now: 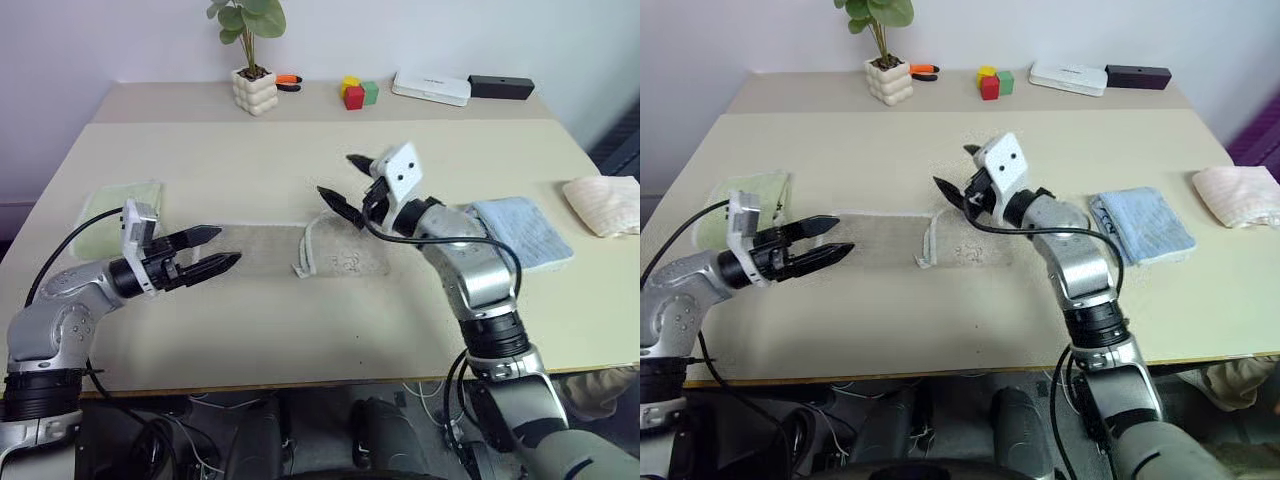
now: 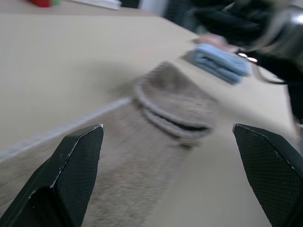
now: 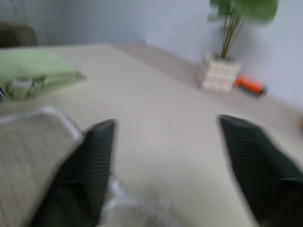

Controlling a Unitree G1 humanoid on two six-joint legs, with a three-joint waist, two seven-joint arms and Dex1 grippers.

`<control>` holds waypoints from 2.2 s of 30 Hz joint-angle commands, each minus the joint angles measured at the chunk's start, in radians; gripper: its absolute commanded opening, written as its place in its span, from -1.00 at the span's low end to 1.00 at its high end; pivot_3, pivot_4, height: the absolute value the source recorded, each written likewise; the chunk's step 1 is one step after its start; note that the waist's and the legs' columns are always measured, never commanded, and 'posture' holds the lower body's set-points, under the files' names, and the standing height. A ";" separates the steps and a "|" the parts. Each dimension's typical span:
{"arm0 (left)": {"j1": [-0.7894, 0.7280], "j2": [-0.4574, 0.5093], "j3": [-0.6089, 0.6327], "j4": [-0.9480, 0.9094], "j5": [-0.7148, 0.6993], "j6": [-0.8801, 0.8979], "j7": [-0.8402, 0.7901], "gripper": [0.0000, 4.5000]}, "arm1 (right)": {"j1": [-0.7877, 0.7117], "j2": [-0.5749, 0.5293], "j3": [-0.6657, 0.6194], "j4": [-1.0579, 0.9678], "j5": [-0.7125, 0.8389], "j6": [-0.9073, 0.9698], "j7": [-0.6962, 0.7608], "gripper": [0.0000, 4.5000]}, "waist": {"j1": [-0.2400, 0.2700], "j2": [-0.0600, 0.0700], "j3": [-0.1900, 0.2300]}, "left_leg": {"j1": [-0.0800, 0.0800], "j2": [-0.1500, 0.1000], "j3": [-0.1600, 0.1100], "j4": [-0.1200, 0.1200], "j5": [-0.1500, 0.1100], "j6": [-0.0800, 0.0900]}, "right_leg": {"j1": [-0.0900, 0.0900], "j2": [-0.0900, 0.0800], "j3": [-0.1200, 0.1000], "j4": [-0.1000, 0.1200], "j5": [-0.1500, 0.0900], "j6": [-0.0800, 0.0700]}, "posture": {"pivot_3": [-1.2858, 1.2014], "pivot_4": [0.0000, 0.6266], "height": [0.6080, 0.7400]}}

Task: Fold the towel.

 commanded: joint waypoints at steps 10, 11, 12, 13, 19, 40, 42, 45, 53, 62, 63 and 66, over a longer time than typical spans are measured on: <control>0.121 -0.031 0.345 -0.150 -0.522 0.707 0.598 1.00 | 0.142 -0.312 -0.065 -0.256 0.263 0.083 0.386 0.97 | -0.006 -0.001 0.000 | 0.001 0.000 -0.002 0.000 0.000 0.000 | 0.000 0.000 0.001 0.000 0.000 0.000 | 0.03 -0.52 0.92; 0.139 -0.037 0.369 -0.135 -0.577 0.745 0.639 1.00 | 0.138 -0.317 -0.066 -0.246 0.256 0.076 0.381 0.97 | -0.006 -0.001 0.000 | 0.002 0.000 -0.002 0.000 0.000 0.000 | 0.000 0.000 0.001 0.000 0.000 0.000 | 0.03 -0.52 0.92; 0.157 -0.055 0.396 -0.108 -0.659 0.763 0.716 1.00 | 0.135 -0.319 -0.066 -0.237 0.252 0.074 0.380 0.97 | -0.004 -0.001 0.001 | 0.002 0.000 -0.002 0.000 0.000 0.000 | 0.000 0.000 0.001 0.000 0.000 0.000 | 0.03 -0.52 0.92; 0.172 -0.068 0.409 -0.087 -0.735 0.767 0.786 1.00 | 0.132 -0.320 -0.064 -0.232 0.250 0.073 0.379 0.97 | -0.001 -0.001 0.001 | 0.002 0.000 -0.003 0.000 0.000 0.000 | 0.000 0.000 0.001 0.000 0.000 0.000 | 0.03 -0.52 0.92; 0.301 -0.171 0.367 -0.119 -1.081 0.572 1.133 1.00 | 0.120 -0.288 -0.033 -0.204 0.220 0.051 0.351 0.97 | 0.004 -0.001 0.000 | 0.002 -0.001 -0.003 0.000 0.000 0.001 | 0.001 -0.007 0.000 0.000 -0.002 -0.003 | 0.03 -0.52 0.92; 0.214 -0.372 0.172 -0.079 -1.247 0.054 1.492 -0.25 | 0.109 -0.283 -0.027 -0.198 0.167 0.043 0.287 1.00 | 0.005 -0.001 -0.001 | 0.002 -0.007 -0.003 0.001 -0.001 0.004 | 0.005 -0.012 -0.002 -0.003 -0.002 -0.005 | 0.03 -0.52 0.92; 0.201 -0.371 0.164 -0.077 -1.254 0.054 1.484 -0.71 | 0.115 -0.286 -0.030 -0.201 0.157 0.042 0.277 1.00 | 0.007 -0.001 -0.001 | 0.002 -0.007 -0.003 0.001 -0.001 0.004 | 0.005 -0.011 -0.002 -0.003 -0.002 -0.005 | 0.03 -0.52 0.92; 0.189 -0.344 0.147 -0.101 -1.230 0.084 1.429 -0.97 | 0.128 -0.298 -0.038 -0.201 0.148 0.036 0.274 1.00 | 0.008 -0.001 -0.001 | 0.002 -0.007 -0.003 0.001 -0.001 0.004 | 0.006 -0.011 -0.003 -0.002 -0.002 -0.005 | 0.03 -0.52 0.92; 0.070 -0.194 0.034 -0.222 -1.003 0.200 1.086 -0.97 | 0.194 -0.386 -0.133 -0.156 0.142 -0.006 0.292 1.00 | 0.015 -0.002 -0.001 | 0.001 -0.008 -0.001 0.001 -0.001 0.004 | 0.005 -0.011 -0.004 -0.005 -0.002 -0.005 | 0.03 -0.52 0.92; -0.262 -0.286 -0.264 -0.055 -0.550 0.178 0.727 -0.97 | 0.238 -0.447 -0.188 -0.137 0.133 -0.041 0.299 1.00 | 0.028 -0.003 0.000 | 0.001 -0.008 0.000 0.001 -0.001 0.003 | 0.005 -0.009 -0.004 -0.006 -0.002 -0.004 | 0.03 -0.52 0.92; -0.290 -0.307 -0.281 -0.023 -0.518 0.176 0.698 -0.97 | 0.242 -0.457 -0.199 -0.136 0.137 -0.044 0.303 1.00 | 0.029 -0.003 0.000 | 0.000 -0.008 0.000 0.001 0.000 0.004 | 0.005 -0.009 -0.004 -0.006 -0.002 -0.004 | 0.03 -0.52 0.92; -0.393 -0.384 -0.351 0.109 -0.407 0.175 0.598 -0.97 | 0.262 -0.474 -0.295 -0.153 0.196 -0.036 0.305 1.00 | 0.030 -0.003 0.000 | -0.001 -0.008 0.000 0.001 0.000 0.003 | 0.005 -0.009 -0.004 -0.008 -0.001 -0.001 | 0.03 -0.52 0.92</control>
